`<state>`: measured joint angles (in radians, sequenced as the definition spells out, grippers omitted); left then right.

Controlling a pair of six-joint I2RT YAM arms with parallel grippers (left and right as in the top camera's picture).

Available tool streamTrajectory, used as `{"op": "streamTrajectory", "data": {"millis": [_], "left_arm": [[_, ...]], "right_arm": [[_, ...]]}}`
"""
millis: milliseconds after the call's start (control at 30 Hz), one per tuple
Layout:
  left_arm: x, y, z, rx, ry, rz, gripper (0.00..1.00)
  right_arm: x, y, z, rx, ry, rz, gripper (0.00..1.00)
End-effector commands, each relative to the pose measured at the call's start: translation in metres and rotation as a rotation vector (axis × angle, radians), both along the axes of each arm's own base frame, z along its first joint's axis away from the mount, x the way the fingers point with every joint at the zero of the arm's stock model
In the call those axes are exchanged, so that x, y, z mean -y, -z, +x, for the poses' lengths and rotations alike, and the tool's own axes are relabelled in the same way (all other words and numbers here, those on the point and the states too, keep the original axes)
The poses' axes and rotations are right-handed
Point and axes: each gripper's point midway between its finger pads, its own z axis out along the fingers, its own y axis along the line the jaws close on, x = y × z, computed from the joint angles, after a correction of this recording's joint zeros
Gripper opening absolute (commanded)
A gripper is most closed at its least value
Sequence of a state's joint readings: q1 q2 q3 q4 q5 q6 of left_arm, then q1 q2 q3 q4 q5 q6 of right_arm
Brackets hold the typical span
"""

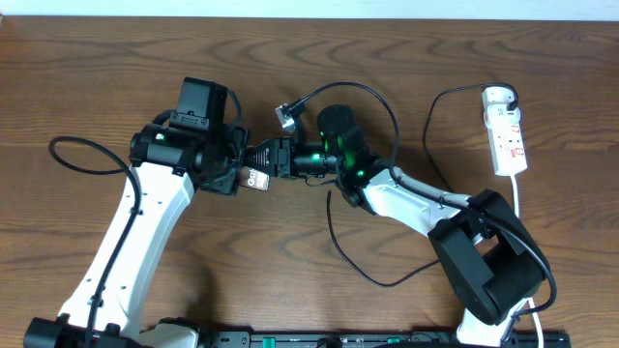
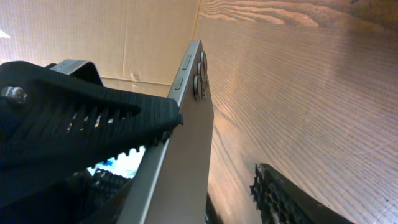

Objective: Plug charger to phone and switch on socket
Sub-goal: 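Close the right gripper on the phone's top end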

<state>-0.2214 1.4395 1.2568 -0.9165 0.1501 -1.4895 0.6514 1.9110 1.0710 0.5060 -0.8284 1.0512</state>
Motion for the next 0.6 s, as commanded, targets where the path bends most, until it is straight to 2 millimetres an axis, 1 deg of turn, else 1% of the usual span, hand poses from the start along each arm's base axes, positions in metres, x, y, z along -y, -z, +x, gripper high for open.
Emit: {"op": "streamTrajectory", "data": {"millis": [0,33,133,267,433,567], "left_arm": [[0.0,-0.006,0.006,0.021,-0.011,0.011,0.07],[0.0,-0.006,0.006,0.019,-0.013,0.011,0.07],[0.002,-0.004,0.006,0.014,-0.012,0.01,0.07],[0.008,-0.003,0.006,0.013,-0.005,0.006,0.07],[0.013,-0.001,0.007,0.016,0.004,0.012,0.07],[0.013,-0.001,0.007,0.015,0.005,0.012,0.07]], "right_arm": [[-0.003,-0.004,0.002,-0.003,0.011,0.004,0.5],[-0.002,-0.004,0.002,-0.003,0.012,0.004,0.49],[-0.003,-0.004,0.002,-0.003,0.012,0.004,0.42],[-0.005,-0.004,-0.001,-0.002,0.008,0.003,0.37],[-0.01,-0.003,-0.005,0.002,0.007,-0.002,0.37],[-0.012,-0.003,-0.007,0.003,0.005,-0.003,0.36]]}}
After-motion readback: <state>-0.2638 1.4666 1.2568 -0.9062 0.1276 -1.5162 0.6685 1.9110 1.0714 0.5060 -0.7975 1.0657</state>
